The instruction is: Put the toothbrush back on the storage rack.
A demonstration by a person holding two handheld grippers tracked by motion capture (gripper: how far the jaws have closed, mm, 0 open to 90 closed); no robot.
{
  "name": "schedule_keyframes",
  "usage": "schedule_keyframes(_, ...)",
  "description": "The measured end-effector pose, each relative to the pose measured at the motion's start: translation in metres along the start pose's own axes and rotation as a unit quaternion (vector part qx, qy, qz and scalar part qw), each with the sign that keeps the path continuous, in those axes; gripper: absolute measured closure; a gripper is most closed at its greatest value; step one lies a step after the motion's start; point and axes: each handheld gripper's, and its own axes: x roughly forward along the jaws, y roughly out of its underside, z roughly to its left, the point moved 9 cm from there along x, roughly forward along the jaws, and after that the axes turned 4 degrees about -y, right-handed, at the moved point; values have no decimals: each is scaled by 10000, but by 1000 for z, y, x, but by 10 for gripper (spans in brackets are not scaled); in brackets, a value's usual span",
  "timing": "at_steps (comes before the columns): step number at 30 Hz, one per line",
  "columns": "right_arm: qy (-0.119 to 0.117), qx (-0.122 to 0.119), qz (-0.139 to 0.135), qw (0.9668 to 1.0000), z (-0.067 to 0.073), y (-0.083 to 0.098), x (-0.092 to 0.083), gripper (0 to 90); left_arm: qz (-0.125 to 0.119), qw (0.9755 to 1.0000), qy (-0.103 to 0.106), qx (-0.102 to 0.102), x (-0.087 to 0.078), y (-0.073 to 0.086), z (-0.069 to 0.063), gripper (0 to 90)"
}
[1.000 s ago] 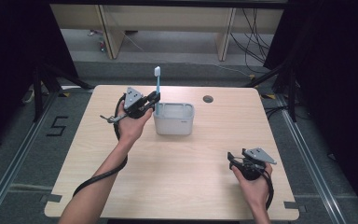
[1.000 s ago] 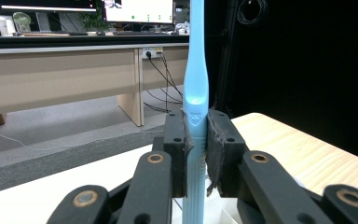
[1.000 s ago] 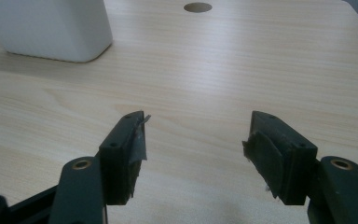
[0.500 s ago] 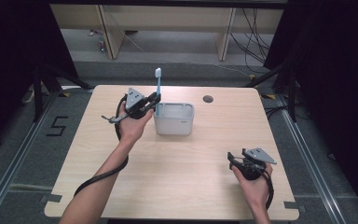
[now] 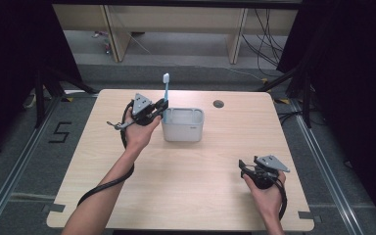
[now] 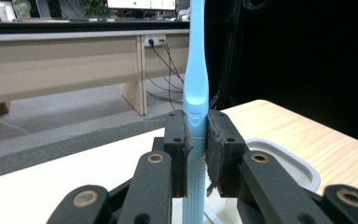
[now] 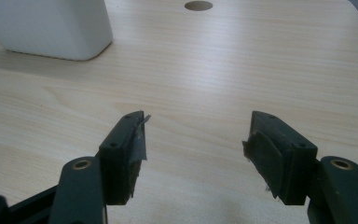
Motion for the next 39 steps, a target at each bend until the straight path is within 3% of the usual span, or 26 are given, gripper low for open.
schedule_keyframes(19,-2,3,-5,10000,0,0,0,377,308,9995,-9,40,2,11,-1,785)
schedule_keyframes(20,-109,130,-38,9998,3,1,2,377,344,9994,-23,27,2,12,-1,785)
schedule_keyframes(23,-36,77,5,10000,2,2,2,377,368,9993,-32,39,2,13,-1,785)
schedule_keyframes(39,-98,55,-51,9999,2,1,4,376,699,9975,-98,-16,5,24,0,785)
